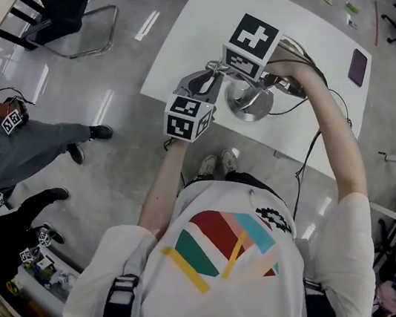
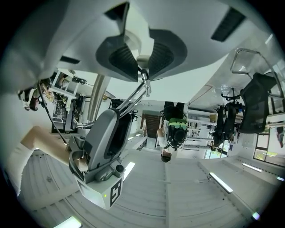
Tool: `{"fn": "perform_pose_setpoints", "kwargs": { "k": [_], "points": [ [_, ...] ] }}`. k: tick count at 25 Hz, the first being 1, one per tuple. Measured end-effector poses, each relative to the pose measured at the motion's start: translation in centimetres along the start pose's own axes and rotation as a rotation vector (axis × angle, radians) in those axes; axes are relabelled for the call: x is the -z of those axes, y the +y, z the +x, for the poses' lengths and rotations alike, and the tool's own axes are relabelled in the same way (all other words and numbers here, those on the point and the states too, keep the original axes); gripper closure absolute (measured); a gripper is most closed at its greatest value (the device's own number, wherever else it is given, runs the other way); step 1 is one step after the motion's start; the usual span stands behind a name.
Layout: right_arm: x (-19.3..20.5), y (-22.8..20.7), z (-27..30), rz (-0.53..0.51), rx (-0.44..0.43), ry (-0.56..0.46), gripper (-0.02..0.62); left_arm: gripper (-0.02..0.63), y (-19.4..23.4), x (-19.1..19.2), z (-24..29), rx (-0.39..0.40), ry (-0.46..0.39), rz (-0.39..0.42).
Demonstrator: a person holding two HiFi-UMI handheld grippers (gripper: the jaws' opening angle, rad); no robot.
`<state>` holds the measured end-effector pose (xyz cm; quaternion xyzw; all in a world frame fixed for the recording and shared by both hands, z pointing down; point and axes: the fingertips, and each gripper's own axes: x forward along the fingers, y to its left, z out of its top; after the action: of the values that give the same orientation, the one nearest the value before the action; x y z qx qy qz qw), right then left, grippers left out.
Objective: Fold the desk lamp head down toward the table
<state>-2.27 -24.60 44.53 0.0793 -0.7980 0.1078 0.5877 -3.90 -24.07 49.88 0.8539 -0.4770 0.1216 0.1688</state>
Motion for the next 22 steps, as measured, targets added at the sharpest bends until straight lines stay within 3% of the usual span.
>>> {"fn": "perform_pose_setpoints", "kwargs": {
  "k": [15, 22],
  "points": [
    [-0.1, -0.2, 0.8, 0.036, -0.023, -0.036, 0.434, 0.503, 0.2, -0.1, 0.3, -0.009, -0.012, -0.032],
    [-0.4, 0.1, 0.4, -0.010, 0.071, -0.115, 0.434, 0.502, 0.3, -0.6, -0.5, 0.017, 0.002, -0.051]
  ]
}}
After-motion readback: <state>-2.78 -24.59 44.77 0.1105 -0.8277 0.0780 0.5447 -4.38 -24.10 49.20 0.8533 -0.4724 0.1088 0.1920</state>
